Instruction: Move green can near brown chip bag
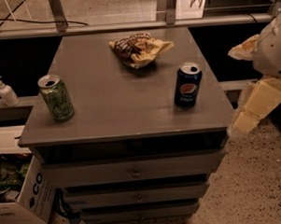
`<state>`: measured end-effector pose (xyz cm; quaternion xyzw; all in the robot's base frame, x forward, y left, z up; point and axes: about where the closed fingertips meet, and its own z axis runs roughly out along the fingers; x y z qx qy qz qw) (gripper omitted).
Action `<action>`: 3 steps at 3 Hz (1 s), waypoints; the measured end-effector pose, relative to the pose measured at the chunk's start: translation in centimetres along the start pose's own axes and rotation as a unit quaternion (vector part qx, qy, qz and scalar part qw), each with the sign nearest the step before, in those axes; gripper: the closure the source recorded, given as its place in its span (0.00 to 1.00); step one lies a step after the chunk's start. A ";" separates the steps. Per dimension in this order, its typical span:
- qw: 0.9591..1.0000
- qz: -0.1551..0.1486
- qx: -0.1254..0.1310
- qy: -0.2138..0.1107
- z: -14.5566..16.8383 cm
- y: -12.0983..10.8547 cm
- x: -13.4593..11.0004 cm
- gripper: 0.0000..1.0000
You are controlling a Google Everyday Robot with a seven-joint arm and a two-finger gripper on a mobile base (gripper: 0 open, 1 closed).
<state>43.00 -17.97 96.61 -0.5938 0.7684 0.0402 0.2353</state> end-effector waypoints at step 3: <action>0.995 0.019 -0.020 -0.100 7.4 3.8 -4.1 0.00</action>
Offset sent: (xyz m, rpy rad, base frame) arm -0.0054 0.1020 -0.0870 0.2830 0.0144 0.0313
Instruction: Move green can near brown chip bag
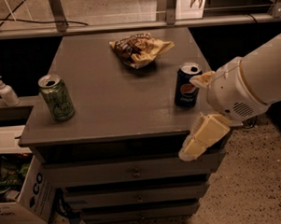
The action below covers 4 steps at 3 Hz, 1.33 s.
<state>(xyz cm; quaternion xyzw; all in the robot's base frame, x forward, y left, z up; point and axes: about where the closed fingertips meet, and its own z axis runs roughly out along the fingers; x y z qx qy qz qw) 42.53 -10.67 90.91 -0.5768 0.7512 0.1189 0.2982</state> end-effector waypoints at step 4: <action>0.965 0.112 -0.006 -0.236 9.8 -1.9 -10.0 0.00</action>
Offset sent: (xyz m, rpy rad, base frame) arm 0.0755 0.1345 -0.0201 0.5702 -0.0208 -0.1080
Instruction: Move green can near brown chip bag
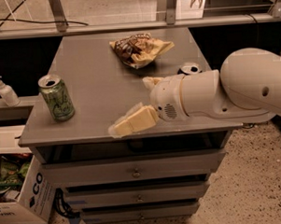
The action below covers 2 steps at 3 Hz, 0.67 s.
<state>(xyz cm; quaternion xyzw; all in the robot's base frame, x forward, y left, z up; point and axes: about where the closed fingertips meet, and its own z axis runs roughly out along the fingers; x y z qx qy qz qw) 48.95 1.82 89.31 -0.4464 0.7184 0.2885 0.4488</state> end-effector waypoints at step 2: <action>1.000 -0.025 -0.003 -0.012 0.7 -0.3 0.2 0.00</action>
Offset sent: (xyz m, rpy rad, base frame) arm 0.0177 0.0061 -0.0164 0.0156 -0.1415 0.0682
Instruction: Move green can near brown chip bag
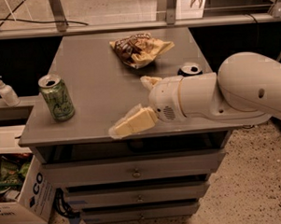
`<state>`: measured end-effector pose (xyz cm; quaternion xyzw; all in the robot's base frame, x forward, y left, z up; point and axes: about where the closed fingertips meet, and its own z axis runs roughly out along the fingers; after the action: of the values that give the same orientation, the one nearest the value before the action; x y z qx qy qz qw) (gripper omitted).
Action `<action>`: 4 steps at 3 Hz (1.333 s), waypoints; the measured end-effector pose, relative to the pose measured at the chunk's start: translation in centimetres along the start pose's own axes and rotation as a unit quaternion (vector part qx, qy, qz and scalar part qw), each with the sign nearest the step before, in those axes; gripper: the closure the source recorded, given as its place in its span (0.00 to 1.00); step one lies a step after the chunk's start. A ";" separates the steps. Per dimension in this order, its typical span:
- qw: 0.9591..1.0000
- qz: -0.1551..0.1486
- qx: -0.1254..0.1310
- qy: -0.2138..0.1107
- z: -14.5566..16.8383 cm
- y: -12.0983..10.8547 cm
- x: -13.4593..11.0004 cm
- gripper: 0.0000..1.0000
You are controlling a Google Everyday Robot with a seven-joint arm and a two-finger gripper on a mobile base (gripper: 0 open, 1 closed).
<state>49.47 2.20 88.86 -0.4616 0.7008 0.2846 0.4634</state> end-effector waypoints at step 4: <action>0.988 -0.127 -0.065 -0.062 14.5 -0.4 0.8 0.00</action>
Offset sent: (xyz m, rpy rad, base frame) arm 0.0684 0.0795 -0.0755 -0.0204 -0.2603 0.2243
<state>55.37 13.71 82.18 -0.5577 0.5866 0.2958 0.5073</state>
